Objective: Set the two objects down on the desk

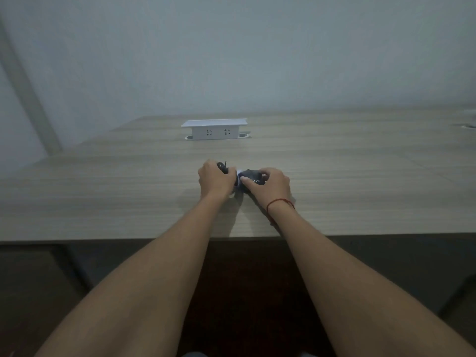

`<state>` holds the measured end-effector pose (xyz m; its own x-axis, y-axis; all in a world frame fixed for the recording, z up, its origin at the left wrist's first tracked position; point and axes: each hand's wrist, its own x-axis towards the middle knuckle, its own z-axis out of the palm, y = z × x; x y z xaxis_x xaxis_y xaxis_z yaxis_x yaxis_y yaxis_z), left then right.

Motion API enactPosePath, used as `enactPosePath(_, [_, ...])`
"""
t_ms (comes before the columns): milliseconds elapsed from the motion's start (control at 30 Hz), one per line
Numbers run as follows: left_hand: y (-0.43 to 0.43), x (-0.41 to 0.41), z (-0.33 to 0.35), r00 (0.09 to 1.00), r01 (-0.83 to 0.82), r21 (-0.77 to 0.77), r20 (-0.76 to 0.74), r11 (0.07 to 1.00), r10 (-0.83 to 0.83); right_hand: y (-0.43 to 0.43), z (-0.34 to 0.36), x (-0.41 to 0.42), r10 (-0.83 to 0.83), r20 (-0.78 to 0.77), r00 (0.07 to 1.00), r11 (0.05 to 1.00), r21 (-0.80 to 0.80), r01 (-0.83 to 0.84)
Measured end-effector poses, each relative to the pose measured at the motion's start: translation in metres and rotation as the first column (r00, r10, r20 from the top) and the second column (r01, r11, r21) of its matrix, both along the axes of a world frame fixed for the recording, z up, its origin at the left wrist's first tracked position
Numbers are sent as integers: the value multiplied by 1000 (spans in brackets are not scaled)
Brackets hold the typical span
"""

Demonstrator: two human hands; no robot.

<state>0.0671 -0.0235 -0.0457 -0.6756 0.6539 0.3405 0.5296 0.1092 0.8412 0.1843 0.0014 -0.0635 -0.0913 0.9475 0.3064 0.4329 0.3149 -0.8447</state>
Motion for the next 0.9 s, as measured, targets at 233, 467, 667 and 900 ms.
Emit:
enactPosePath(233, [-15, -11, -11, 995, 78, 0, -63, 997, -78, 3, -5, -7, -124, 1, 992, 992, -3, 124])
enactPosePath(467, [-25, -8, -11, 975, -183, -166, -158, 969, 157, -3, -3, 4, -219, 100, 971, 976, 25, 218])
enactPosePath(667, [-31, -15, -4, 954, -196, -233, -270, 953, 130, -6, -1, 9, -200, 175, 964, 980, 54, 193])
enactPosePath(900, [-38, -28, -16, 892, 212, -194, -362, 958, -271, 5, -4, 7, -18, 263, 965, 997, 76, -2])
